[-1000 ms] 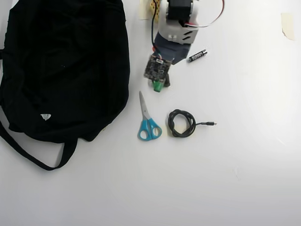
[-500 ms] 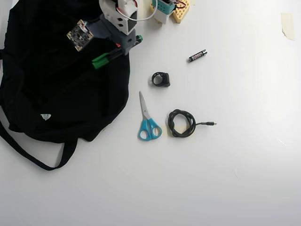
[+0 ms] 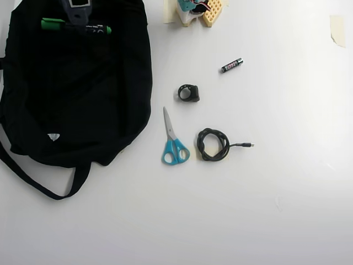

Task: Put the green marker into the black bag

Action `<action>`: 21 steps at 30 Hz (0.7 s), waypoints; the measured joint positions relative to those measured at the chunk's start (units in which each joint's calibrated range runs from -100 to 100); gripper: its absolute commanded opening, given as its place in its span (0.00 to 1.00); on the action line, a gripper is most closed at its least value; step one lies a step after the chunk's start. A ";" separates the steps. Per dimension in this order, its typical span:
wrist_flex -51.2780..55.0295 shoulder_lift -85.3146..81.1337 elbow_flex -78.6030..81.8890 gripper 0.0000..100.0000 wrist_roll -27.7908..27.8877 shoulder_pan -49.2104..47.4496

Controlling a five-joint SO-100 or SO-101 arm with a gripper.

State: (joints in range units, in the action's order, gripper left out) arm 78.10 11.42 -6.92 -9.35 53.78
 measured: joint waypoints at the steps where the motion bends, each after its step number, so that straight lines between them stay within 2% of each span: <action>1: -0.17 3.32 -3.69 0.02 -0.05 0.81; 4: -0.17 10.54 -8.33 0.03 -0.05 0.59; 7: -0.09 10.63 -8.33 0.03 -0.83 0.51; 10: -0.17 10.71 -4.48 0.20 -2.10 0.44; 11: -0.17 10.71 -3.14 0.22 -2.10 0.44; 17: -0.17 10.79 -3.07 0.22 -2.10 0.00; 21: 2.40 8.39 -3.22 0.22 -2.10 -4.04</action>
State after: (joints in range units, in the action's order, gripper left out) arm 80.51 19.80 -10.14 -11.45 49.74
